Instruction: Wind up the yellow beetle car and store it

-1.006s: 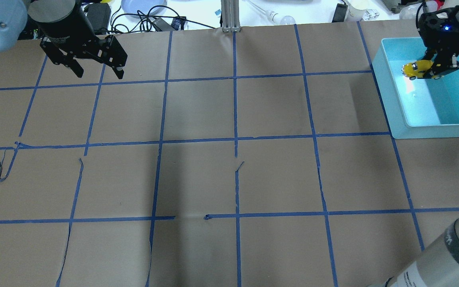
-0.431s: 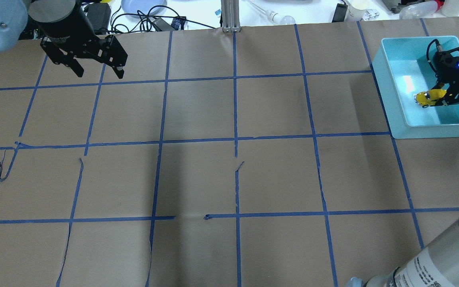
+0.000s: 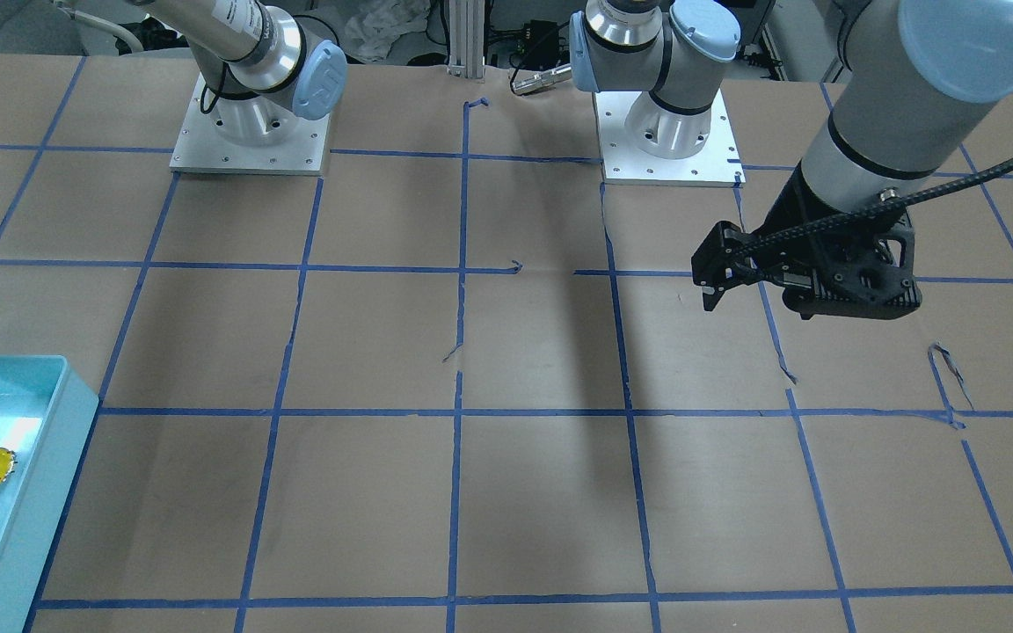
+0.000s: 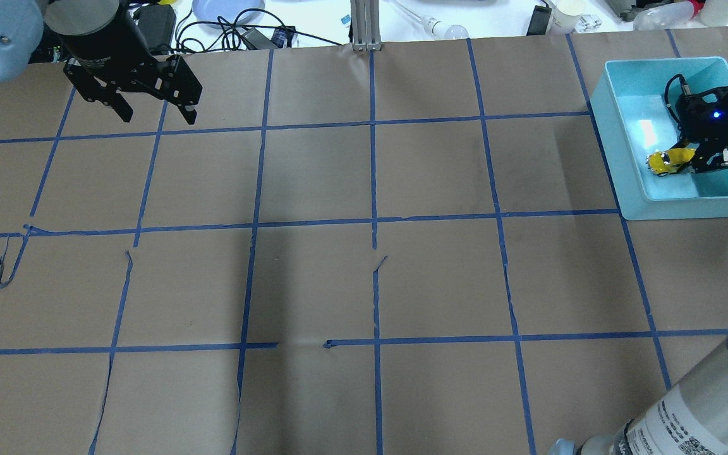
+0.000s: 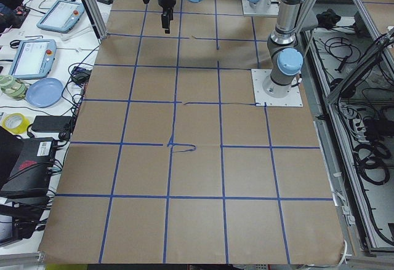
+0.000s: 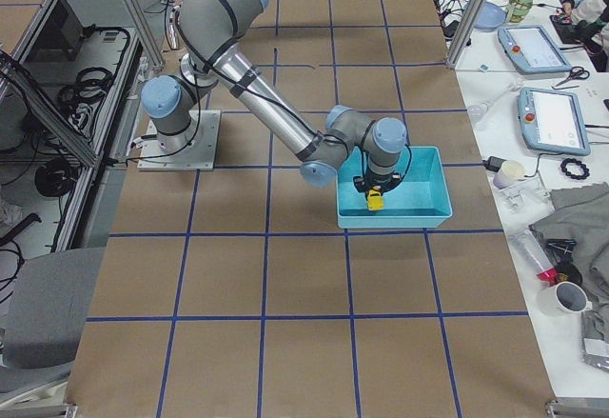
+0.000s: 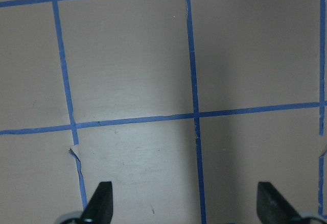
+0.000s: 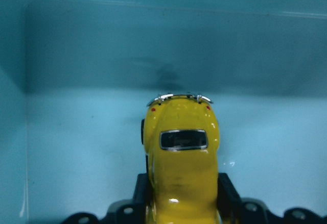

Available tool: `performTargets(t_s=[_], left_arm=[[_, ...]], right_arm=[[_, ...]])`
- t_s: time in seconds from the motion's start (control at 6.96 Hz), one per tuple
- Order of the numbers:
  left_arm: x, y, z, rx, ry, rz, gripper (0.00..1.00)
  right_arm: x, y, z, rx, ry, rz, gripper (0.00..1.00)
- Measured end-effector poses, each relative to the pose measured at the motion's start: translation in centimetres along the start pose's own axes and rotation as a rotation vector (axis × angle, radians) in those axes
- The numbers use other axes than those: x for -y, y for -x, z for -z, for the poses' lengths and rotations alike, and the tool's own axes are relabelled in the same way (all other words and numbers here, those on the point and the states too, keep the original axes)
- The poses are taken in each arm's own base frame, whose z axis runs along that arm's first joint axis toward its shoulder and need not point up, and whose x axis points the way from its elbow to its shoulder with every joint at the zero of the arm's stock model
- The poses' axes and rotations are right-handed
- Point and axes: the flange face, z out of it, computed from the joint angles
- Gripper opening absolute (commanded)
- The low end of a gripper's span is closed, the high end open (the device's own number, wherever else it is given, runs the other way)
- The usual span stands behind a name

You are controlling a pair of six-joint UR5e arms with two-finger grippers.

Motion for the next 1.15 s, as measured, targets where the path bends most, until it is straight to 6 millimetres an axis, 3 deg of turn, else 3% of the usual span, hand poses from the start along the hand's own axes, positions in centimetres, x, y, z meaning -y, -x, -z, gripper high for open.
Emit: performTargets(t_s=[0.14, 0.29, 0.43, 0.58, 0.72, 1.01, 1.15], left_arm=[[0.0, 0.0, 0.1, 0.0, -0.001, 0.0, 1.0], [-0.1, 0.0, 0.1, 0.0, -0.003, 0.0, 1.0], [-0.1, 0.0, 0.3, -0.001, -0.006, 0.001, 1.0], [-0.2, 0.1, 0.5, 0.0, -0.01, 0.002, 1.0], [-0.4, 0.2, 0.8, 0.0, -0.014, 0.003, 1.0], [-0.5, 0.3, 1.0, 0.004, -0.017, 0.005, 1.0], [-0.5, 0.5, 1.0, 0.007, -0.016, 0.005, 1.0]], right_arm=[[0.3, -0.1, 1.4, -0.019, 0.002, -0.085, 1.0], [1.5, -0.2, 4.8, -0.048, 0.015, -0.233, 1.0], [4.6, -0.6, 9.6, -0.088, 0.02, -0.402, 1.0], [9.7, -1.0, 13.4, -0.116, 0.013, -0.556, 1.0], [16.8, -1.5, 16.1, -0.135, -0.002, -0.693, 1.0], [31.6, -0.6, 19.6, -0.17, -0.048, -0.954, 1.0], [36.8, 0.8, 21.0, -0.168, -0.072, -1.121, 1.0]])
